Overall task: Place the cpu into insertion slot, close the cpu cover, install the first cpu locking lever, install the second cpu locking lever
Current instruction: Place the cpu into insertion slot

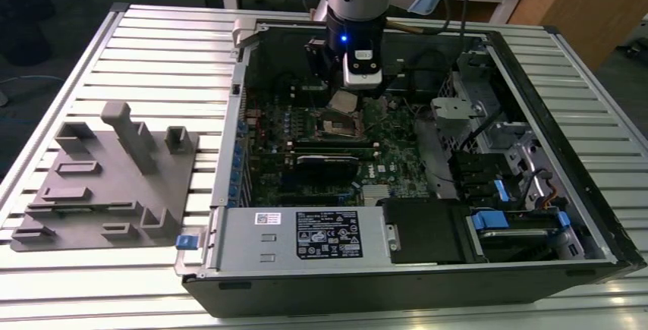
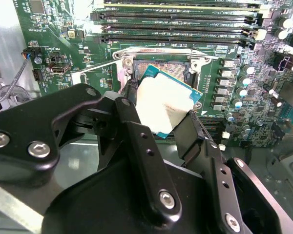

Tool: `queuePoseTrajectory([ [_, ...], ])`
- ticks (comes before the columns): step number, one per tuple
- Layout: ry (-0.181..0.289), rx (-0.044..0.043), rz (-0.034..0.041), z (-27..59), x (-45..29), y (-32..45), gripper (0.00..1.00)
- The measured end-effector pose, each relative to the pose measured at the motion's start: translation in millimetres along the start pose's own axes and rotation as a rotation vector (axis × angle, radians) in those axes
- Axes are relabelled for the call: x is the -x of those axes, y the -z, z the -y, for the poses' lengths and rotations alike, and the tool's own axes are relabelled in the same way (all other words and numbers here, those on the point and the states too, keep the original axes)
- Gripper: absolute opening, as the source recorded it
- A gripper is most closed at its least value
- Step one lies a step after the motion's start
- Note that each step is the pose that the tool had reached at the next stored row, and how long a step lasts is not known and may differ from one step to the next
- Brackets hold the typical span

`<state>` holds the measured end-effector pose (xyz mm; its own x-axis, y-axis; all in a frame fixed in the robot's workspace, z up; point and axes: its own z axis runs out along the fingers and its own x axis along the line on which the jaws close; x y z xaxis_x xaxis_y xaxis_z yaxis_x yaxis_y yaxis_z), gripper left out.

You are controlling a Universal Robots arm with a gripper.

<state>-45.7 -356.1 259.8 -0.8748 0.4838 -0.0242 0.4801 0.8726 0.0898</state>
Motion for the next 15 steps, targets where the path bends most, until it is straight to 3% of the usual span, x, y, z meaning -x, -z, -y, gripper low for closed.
queuePoseTrajectory([
  [9,-0.008,-0.0001,0.0007,0.0,0.0,0.0,0.54],
  [15,-0.067,-0.0016,0.0061,0.0,0.0,-0.2,0.54],
])
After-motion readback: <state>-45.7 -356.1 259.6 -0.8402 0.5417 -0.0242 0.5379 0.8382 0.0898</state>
